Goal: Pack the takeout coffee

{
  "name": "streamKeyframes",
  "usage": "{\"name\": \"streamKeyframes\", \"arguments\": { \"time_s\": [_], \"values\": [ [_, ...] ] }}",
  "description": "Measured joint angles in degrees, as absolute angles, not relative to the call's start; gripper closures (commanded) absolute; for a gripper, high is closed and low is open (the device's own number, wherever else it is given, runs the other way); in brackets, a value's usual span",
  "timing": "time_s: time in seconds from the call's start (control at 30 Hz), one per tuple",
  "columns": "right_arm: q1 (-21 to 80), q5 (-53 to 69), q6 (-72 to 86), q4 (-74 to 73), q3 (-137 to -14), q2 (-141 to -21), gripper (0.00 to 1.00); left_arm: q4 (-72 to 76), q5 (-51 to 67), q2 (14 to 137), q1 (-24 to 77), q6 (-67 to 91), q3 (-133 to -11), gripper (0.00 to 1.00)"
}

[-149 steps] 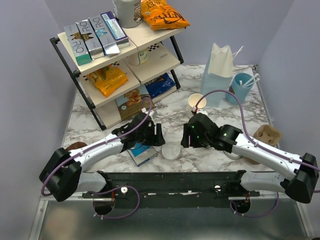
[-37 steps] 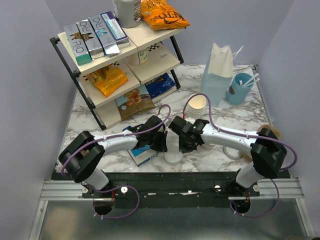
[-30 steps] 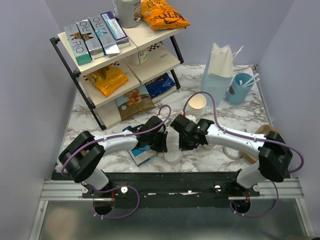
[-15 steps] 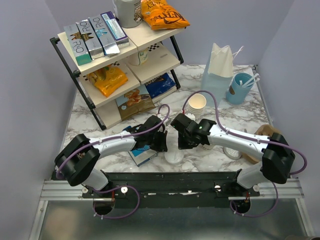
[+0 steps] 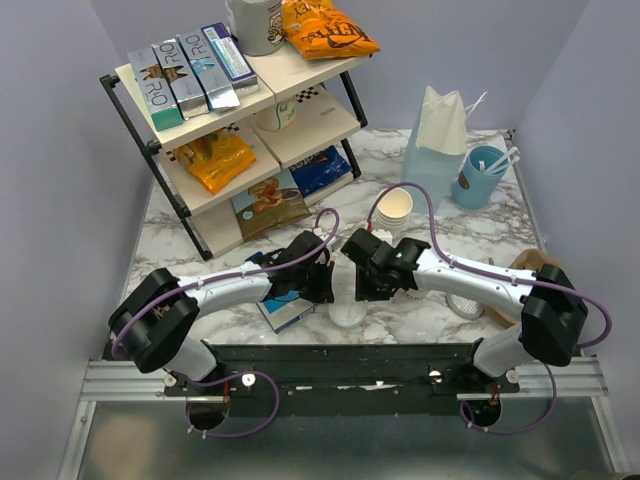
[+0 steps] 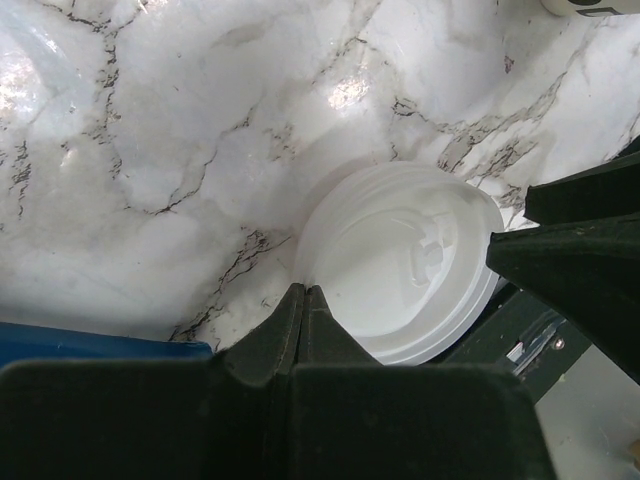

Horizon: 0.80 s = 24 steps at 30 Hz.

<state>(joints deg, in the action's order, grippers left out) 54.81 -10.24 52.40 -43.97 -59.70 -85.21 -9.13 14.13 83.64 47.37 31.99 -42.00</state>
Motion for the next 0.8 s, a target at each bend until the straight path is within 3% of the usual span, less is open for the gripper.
{"name": "streamKeyframes", "arguments": {
  "time_s": [0.4,0.53,0.63,0.77,0.8],
  "values": [
    [54.8,-9.3,54.2,-45.6,-58.5,-87.2,0.64,-8.6,15.3,84.5,47.4,32.6,-41.9,1.0],
    [54.8,-8.9,54.2,-45.7,-58.5,-88.7,0.7,-8.2,15.3,84.5,47.4,32.6,-41.8,1.0],
    [54.8,-8.7,54.2,-45.7,-58.5,-88.9,0.8,-8.2,15.3,84.5,47.4,32.6,-41.7,1.0],
    [54.8,-8.5,54.1,-45.8,-58.5,-88.9,0.99,-8.2,15.2,84.5,47.4,32.6,-41.7,1.0],
    [54.8,-8.5,54.1,-46.0,-58.5,-88.9,0.99,-8.2,15.2,84.5,47.3,32.6,-41.7,1.0]
  ]
}}
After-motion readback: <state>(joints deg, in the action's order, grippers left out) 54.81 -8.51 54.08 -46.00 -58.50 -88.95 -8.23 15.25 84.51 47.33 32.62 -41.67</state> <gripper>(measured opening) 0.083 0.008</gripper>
